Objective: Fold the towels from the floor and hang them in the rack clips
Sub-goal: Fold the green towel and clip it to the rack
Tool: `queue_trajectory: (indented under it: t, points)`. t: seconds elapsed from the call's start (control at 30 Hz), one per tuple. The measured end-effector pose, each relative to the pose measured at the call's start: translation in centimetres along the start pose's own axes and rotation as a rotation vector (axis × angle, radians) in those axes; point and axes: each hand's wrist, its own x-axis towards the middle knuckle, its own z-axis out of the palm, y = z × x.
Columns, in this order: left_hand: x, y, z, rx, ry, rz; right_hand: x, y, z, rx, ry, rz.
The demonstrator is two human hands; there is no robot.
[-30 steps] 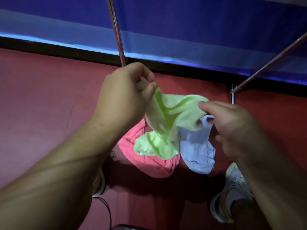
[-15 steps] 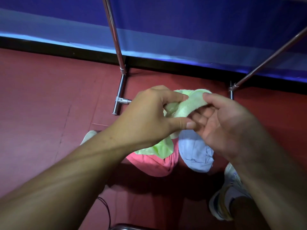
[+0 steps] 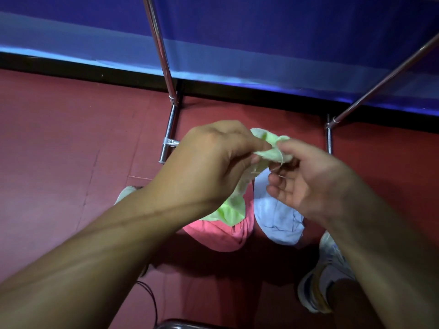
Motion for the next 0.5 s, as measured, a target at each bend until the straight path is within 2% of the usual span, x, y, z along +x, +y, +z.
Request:
queue_trajectory:
  t: [0.13, 0.23, 0.3, 0.4, 0.47, 0.5]
  points:
    - [-0.2, 0.6, -0.6, -0.080, -0.091, 0.110, 1.4, 1.1, -0.2, -0.242, 0.047, -0.072]
    - [-0.3, 0.0, -1.3, -0.029, -0.086, 0.118, 2.9, 1.6, -0.9, -0.433, 0.199, -0.190]
    - [-0.4, -0.7, -1.8, 0.042, -0.087, 0.113, 3.9, 1.6, -1.3, -0.521, 0.301, -0.367]
    - [-0.5, -1.9, -2.4, 0.152, -0.063, 0.051, 3.8, 0.5, -1.9, -0.468, 0.402, -0.775]
    - [-0.5, -2.8, -2.9, 0.191, -0.005, -0.029, 3.0, 0.0, -2.3, -0.456, 0.399, -0.950]
    - [-0.5, -3.1, -3.1, 0.198, 0.021, -0.063, 2.7, 0.1, -2.4, -0.484, 0.366, -0.967]
